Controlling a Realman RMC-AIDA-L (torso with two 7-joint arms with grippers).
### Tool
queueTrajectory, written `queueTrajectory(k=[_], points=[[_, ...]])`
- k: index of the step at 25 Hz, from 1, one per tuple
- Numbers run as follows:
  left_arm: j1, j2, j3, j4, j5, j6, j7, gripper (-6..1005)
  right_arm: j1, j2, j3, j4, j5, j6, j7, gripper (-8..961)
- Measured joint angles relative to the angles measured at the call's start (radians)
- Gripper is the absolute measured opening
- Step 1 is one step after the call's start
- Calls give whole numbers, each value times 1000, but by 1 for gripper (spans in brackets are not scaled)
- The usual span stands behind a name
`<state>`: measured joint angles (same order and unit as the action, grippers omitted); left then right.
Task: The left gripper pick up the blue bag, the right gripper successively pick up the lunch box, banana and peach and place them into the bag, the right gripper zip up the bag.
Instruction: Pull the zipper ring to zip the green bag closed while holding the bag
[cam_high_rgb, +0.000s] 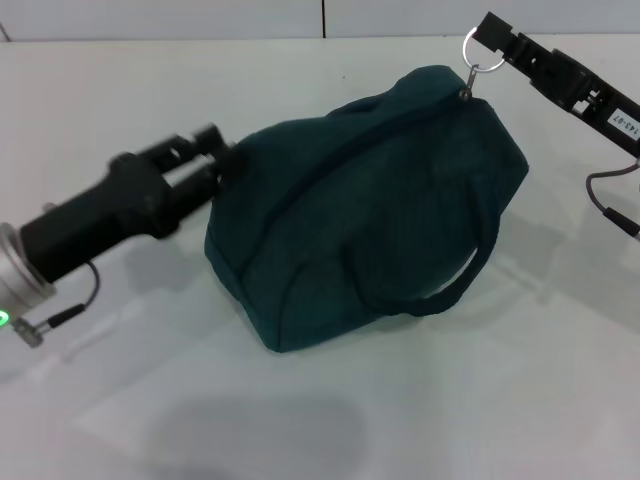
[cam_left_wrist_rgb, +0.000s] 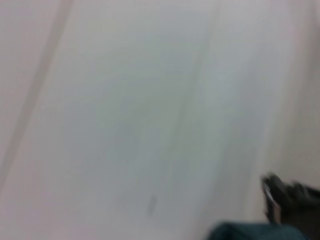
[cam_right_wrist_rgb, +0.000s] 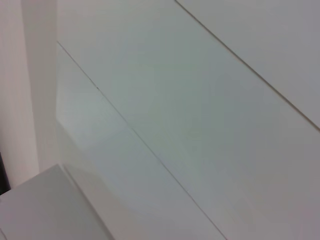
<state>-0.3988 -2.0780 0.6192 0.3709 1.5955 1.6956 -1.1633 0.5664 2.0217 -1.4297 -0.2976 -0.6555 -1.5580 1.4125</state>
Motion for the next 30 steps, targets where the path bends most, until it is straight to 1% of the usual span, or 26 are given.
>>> queueTrajectory(k=[2, 6, 8, 11, 13, 14, 17, 18, 19, 21, 22, 23, 24, 26, 28, 30], points=[[13, -3, -33, 12, -18, -4, -10, 280, 1, 0, 0, 0, 0, 3, 1, 54], [18, -1, -39, 75, -22, 2, -33, 433, -1, 0, 0, 0, 2, 24, 3, 54], [18, 1, -34, 135, -22, 7, -82, 510, 0, 0, 0, 2, 5, 41, 3, 54], [6, 3, -15, 242, 1, 28, -199, 651, 5, 1, 0, 7, 10, 54, 3, 55], [-9, 3, 18, 329, 13, 55, -299, 745, 6, 1, 0, 8, 11, 57, 3, 55], [-16, 3, 38, 374, 14, 70, -350, 766, 7, 1, 0, 8, 11, 60, 3, 55], [-32, -2, 164, 575, 15, 95, -550, 831, 12, 0, 0, 8, 11, 68, 3, 55], [-34, -4, 197, 625, 15, 92, -596, 852, 14, 0, 0, 9, 11, 70, 3, 55], [-34, -6, 255, 708, 17, 81, -665, 874, 16, 0, 0, 9, 11, 71, 3, 55], [-34, -7, 325, 809, 23, 47, -762, 874, 18, 1, -1, 9, 11, 72, 3, 56], [-34, -7, 325, 809, 23, 47, -762, 873, 19, 1, -1, 9, 11, 72, 3, 56], [-32, -8, 392, 912, 39, 0, -848, 873, 19, 1, -1, 9, 11, 72, 3, 56], [-29, -8, 461, 1032, 87, -64, -952, 873, 19, 2, -3, 9, 11, 72, 3, 56], [-30, -8, 499, 1097, 135, -99, -1025, 872, 19, 2, -5, 9, 11, 72, 3, 56], [-51, -8, 566, 1215, 253, -146, -1200, 872, 18, 3, -6, 9, 11, 73, 3, 56], [-83, -7, 632, 1317, 377, -159, -1360, 871, 18, 3, -6, 9, 11, 73, 3, 57]])
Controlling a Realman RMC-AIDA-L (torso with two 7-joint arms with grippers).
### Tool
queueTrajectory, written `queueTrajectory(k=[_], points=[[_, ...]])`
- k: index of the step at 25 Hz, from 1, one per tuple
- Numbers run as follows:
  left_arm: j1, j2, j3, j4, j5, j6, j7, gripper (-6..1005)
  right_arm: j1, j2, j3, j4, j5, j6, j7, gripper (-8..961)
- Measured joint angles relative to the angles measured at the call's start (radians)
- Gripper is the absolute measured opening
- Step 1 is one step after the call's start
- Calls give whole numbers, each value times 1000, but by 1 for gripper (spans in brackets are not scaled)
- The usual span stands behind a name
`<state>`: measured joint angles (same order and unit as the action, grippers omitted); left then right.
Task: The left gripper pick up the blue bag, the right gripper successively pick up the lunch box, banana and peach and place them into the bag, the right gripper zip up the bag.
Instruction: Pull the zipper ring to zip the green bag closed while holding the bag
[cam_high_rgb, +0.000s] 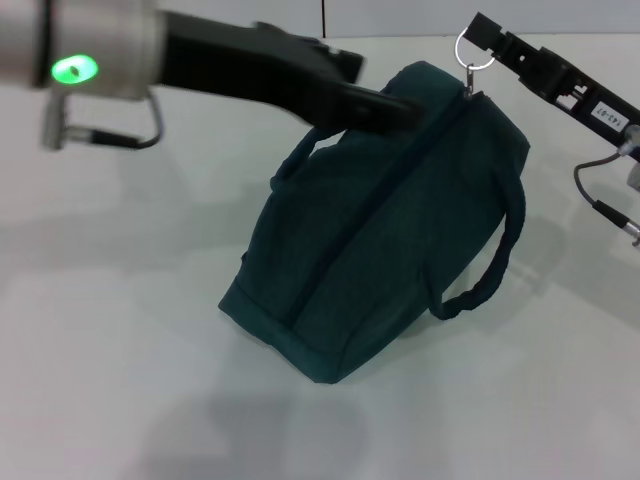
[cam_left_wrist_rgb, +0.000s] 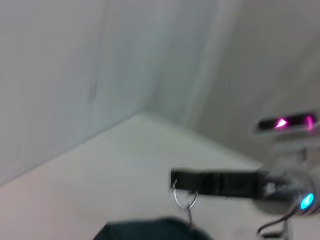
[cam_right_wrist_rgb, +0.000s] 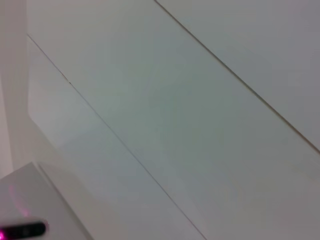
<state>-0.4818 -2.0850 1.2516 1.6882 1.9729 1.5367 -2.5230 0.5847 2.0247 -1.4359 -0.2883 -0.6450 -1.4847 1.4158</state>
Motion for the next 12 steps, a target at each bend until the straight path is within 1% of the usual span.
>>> queueTrajectory(k=[4, 6, 8, 12], points=[[-55, 1, 158, 185, 234, 6, -240, 870, 0, 0, 0, 0, 0, 0, 0, 57], [-80, 1, 222, 244, 306, 17, -313, 870, 0, 0, 0, 0, -1, 0, 0, 57], [-105, -1, 277, 270, 351, 29, -364, 869, 0, 0, -1, 0, -1, 0, 0, 58], [-123, -2, 332, 253, 390, 31, -395, 868, 0, 2, -1, 0, -1, 0, 0, 58]])
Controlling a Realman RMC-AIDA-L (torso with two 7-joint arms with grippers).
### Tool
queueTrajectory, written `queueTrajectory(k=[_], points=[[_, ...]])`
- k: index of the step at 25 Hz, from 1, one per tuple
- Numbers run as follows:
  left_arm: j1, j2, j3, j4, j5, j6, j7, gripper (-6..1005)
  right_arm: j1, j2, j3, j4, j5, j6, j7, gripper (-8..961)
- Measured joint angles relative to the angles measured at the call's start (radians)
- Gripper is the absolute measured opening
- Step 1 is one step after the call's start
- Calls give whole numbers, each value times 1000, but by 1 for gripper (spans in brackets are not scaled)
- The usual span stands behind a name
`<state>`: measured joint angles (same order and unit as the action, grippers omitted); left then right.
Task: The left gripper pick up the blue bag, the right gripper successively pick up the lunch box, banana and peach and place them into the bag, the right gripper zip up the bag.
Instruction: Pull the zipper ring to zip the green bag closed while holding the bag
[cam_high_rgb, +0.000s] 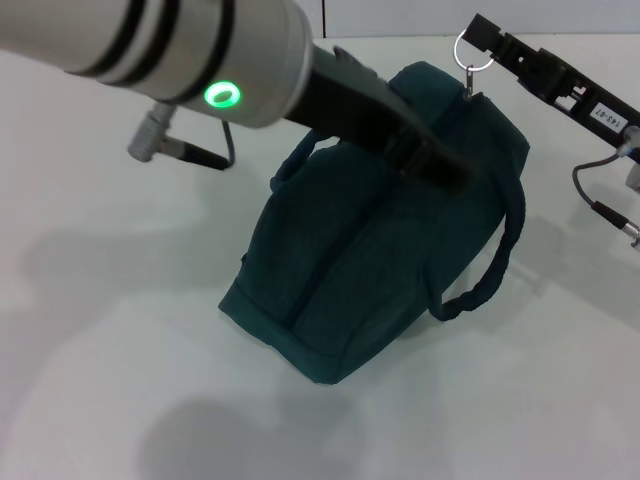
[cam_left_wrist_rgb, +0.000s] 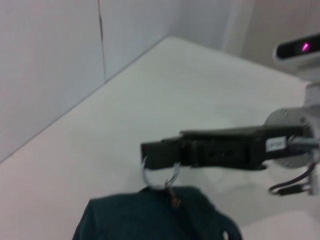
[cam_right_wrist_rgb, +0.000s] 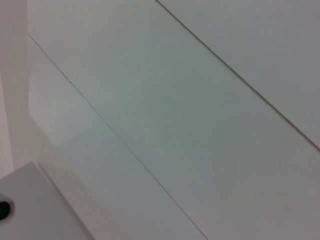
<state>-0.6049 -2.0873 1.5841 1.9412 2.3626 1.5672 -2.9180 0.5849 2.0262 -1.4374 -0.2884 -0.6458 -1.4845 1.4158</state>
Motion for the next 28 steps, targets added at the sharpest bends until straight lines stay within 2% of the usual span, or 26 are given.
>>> queueTrajectory(k=[7, 12, 20, 28], points=[[-13, -3, 51, -42, 102, -9, -32, 867, 1, 0, -2, 0, 0, -1, 0, 59], [-9, -3, 69, -37, 103, -9, -27, 867, 3, 0, -2, 0, 0, -3, 1, 59], [28, -3, 70, -31, 97, -28, 29, 697, 2, 1, -2, 1, 0, -7, 8, 60], [39, -2, 73, -28, 104, -42, 43, 364, -5, 2, -5, 2, 0, -9, 12, 61]])
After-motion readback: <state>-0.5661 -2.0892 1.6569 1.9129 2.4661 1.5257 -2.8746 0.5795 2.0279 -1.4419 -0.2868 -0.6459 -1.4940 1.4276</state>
